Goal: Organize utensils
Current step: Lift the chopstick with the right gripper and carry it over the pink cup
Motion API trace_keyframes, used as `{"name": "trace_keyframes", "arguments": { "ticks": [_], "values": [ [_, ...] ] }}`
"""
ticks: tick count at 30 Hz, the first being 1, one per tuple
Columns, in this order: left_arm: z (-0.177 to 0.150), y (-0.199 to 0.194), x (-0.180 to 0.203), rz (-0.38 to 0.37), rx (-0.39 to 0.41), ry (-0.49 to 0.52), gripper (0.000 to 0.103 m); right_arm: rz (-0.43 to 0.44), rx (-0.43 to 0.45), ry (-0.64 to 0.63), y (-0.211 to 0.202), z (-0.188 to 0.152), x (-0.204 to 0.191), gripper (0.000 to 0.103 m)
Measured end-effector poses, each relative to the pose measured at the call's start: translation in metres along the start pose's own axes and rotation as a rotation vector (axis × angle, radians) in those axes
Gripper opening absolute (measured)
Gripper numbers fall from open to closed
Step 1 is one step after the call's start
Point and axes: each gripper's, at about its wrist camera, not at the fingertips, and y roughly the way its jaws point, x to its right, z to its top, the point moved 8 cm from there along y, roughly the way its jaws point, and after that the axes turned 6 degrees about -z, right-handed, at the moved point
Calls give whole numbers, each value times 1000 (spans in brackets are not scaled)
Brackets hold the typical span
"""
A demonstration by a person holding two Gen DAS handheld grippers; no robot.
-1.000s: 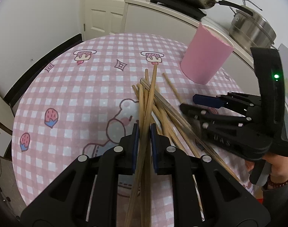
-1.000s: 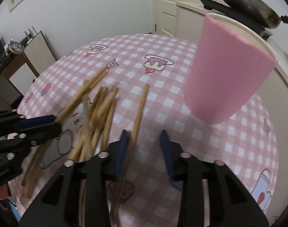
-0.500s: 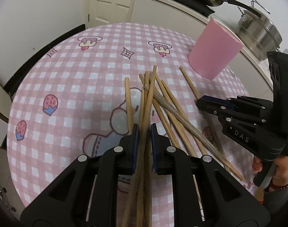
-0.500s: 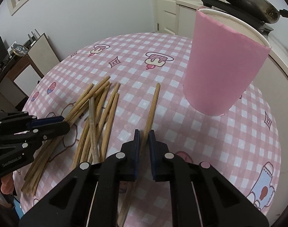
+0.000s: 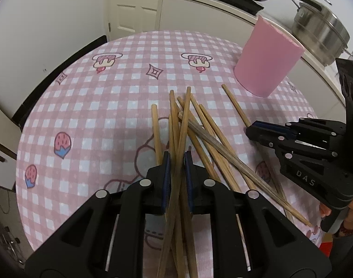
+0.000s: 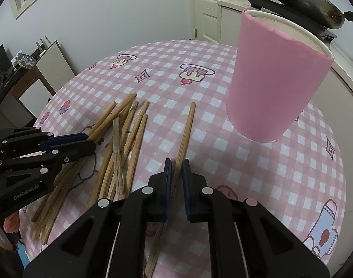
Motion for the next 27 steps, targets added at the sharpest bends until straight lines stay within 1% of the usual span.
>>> {"name": "trace_keyframes", "arguments": {
  "ticks": [3,7,12,17,20,23,27],
  "values": [
    [3,-7,3,2,20,12,7,18,11,6,-5,0,-1,7],
    [8,-23,3,-3,54,5,7,32,34,7,-15,3,-4,7],
    [16,-58,14,-29,123,3,7,59,104,12,-44,11,-5,6],
    [27,-105,36,-30,216,42,7,76,198,10,-85,21,-5,6],
    [36,-137,56,-53,282,64,7,90,253,11,-108,25,-4,5],
    [49,-159,78,-56,336,92,7,102,312,12,-130,33,-1,5],
    [66,-176,105,-55,387,139,7,87,389,21,-162,44,14,5]
  ]
}}
